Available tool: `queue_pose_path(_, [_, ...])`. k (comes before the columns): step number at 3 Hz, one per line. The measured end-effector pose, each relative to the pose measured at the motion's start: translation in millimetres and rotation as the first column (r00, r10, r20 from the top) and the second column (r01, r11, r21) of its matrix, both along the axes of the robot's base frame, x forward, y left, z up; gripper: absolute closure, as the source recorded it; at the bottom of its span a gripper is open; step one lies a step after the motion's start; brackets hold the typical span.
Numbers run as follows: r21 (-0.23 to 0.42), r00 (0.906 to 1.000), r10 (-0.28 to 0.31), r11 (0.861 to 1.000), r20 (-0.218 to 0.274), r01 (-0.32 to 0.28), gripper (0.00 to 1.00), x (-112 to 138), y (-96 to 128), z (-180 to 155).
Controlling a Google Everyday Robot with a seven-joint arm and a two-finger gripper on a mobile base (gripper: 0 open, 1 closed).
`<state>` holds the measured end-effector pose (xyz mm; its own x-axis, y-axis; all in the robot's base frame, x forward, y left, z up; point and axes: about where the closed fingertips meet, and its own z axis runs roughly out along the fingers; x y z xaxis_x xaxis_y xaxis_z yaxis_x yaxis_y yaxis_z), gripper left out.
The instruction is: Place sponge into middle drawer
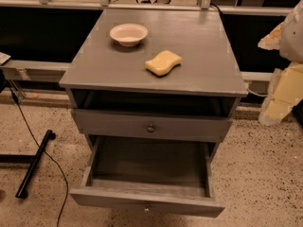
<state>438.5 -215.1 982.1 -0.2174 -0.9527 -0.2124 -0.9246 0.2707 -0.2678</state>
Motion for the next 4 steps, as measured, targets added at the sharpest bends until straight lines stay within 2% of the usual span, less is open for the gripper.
queue_pose_path(1, [0.0,1.0,0.0,1.0,0.0,0.0,0.0,0,0,0])
queue_pose_path(2, [0.02,0.9997,0.025,0.999,0.001,-0.025,0.0,23,12,-6])
queue_pose_path(3, [0.134,0.9983,0.028,0.99,0.051,-0.035,0.0,101,37,-5])
queue_pose_path(4, [0.261,0.993,-0.018,0.965,0.117,-0.013,0.0,162,59,8])
